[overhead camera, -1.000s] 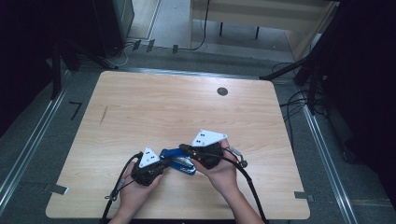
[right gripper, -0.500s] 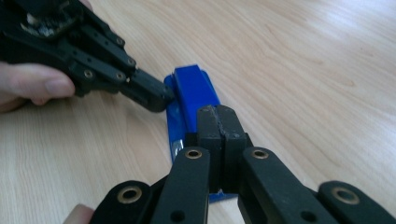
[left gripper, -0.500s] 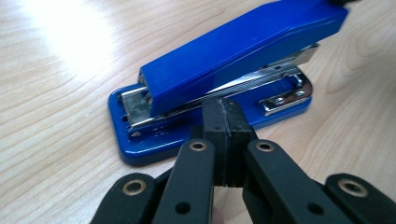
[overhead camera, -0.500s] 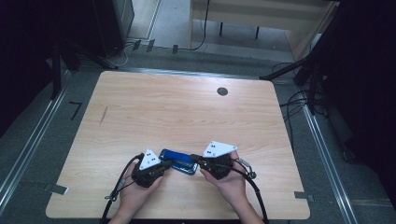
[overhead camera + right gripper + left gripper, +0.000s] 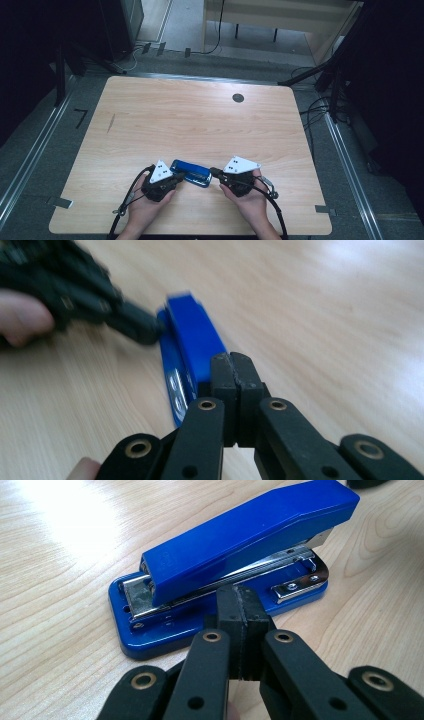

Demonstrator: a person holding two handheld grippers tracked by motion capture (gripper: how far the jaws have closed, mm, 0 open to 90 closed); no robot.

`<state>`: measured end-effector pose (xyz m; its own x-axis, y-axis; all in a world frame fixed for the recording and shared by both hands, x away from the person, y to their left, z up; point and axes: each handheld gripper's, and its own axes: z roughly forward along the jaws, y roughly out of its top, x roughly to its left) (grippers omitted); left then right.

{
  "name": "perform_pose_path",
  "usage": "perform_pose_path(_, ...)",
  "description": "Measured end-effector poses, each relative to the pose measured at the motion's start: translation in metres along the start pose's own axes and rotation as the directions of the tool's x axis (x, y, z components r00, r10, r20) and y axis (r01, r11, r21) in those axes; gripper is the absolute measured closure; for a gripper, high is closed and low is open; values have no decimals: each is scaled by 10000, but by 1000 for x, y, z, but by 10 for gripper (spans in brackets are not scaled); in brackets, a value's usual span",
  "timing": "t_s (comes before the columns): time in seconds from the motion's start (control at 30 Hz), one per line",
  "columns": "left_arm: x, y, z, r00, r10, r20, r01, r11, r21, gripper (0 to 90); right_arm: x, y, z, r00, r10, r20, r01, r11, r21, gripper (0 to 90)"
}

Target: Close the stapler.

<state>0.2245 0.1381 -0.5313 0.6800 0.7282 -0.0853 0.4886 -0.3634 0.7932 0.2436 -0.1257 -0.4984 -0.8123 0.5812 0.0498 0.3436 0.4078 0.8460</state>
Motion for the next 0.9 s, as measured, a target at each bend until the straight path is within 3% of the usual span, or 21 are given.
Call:
perform_pose_path(0.13,0,0,1,10000,1,3,-1,10000,21,900,5,11,4,9997,-185,-162,184,9998,-102,900)
perform_pose_path(0.37,0,0,1,10000,-13,-14,13,10000,46,900,9,8,10,9992,-275,-287,275,9996,1,900)
perform_pose_path(0.5,0,0,1,10000,60,-44,-59,9999,96,900,9,0,14,9995,-45,-319,48,10000,84,900)
perform_pose_path(0.57,0,0,1,10000,60,-23,-60,9999,102,900,9,-3,14,9975,447,-549,-456,9988,-153,900)
perform_pose_path(0.73,0,0,0,10000,40,-20,-40,10000,36,900,12,-6,15,9989,358,-312,-363,9992,-144,900)
perform_pose_path(0.9,0,0,0,10000,4,2,-4,10000,17,900,12,-7,15,9977,603,-296,-609,9980,-175,900)
